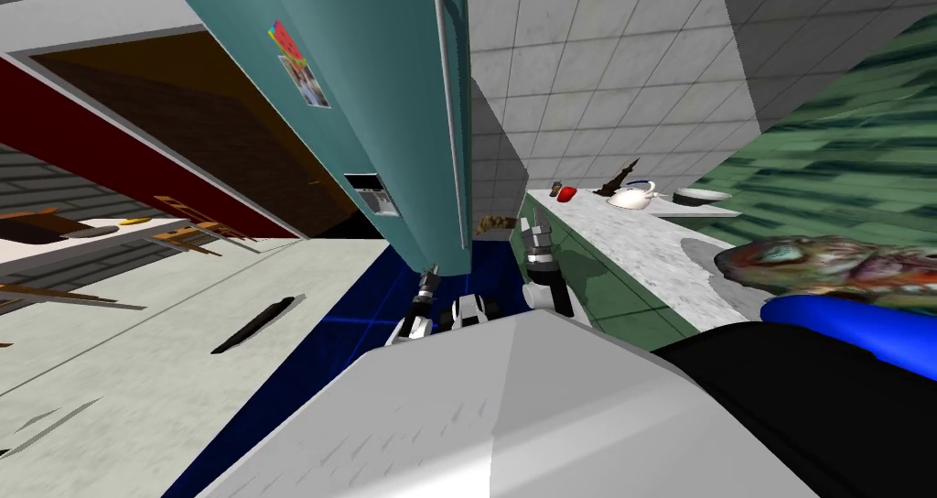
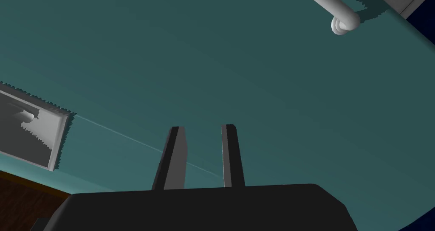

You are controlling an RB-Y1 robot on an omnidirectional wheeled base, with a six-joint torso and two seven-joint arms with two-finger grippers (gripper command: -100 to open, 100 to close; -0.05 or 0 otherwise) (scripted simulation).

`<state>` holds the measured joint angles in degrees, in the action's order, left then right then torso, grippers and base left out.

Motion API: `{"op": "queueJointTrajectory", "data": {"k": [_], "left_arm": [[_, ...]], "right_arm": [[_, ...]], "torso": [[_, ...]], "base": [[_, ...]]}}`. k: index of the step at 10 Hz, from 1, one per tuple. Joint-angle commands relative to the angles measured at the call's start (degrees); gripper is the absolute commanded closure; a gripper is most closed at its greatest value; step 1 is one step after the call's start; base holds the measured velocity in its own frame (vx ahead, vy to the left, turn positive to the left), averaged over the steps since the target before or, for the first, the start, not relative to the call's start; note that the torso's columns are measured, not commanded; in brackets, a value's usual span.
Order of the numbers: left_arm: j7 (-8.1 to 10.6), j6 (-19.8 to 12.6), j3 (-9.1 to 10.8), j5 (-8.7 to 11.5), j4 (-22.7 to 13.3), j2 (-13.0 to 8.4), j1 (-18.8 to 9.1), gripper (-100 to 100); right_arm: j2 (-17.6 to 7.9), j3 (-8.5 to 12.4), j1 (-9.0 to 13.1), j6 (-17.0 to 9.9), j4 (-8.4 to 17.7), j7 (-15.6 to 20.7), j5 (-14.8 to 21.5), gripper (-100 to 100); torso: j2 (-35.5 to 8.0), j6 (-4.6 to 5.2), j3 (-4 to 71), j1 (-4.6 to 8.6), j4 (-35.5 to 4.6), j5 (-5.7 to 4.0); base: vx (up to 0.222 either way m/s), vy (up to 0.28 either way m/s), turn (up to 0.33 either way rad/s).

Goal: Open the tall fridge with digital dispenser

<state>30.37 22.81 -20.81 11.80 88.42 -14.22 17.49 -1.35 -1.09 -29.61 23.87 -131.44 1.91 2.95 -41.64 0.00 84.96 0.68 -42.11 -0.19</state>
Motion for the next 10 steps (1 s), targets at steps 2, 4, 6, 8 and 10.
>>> {"op": "queueJointTrajectory", "data": {"k": [2, 4, 6, 8, 10], "left_arm": [[0.41, -4.35, 0.53, 0.85, 2.98, 0.51, -0.89, -100], [0.60, -6.94, 0.84, 1.35, 4.84, 0.90, -1.35, -100], [0.76, -9.57, 1.17, 1.85, 6.60, 1.29, -1.83, -100], [0.87, -12.03, 1.51, 2.29, 8.12, 1.68, -2.30, -100], [0.96, -14.14, 1.80, 2.66, 9.42, 2.01, -2.69, -100]], "right_arm": [[0.01, -0.01, -0.01, 0.01, -0.01, 0.00, 0.00, 0], [0.00, 0.00, -0.01, 0.00, 0.00, 0.00, 0.00, 0], [0.00, 0.00, 0.00, 0.00, 0.00, 0.00, 0.00, 0], [0.00, 0.00, 0.00, 0.00, 0.00, 0.00, 0.00, 0], [0.00, 0.00, 0.00, 0.00, 0.00, 0.00, 0.00, 0]], "torso": [[-0.35, 0.00, -0.20, -0.46, -0.09, 0.12], [-0.75, 0.00, -0.46, -0.77, -0.21, 0.22], [-0.71, 0.00, -0.44, -0.71, -0.20, 0.20], [-0.68, -0.01, -0.41, -0.74, -0.18, 0.20], [-0.64, 0.00, -0.39, -0.70, -0.17, 0.20]], "base": [[0.109, -0.079, 0.013], [0.087, -0.075, 0.016], [0.089, -0.074, 0.013], [0.067, -0.055, 0.011], [0.072, -0.052, 0.011]]}}
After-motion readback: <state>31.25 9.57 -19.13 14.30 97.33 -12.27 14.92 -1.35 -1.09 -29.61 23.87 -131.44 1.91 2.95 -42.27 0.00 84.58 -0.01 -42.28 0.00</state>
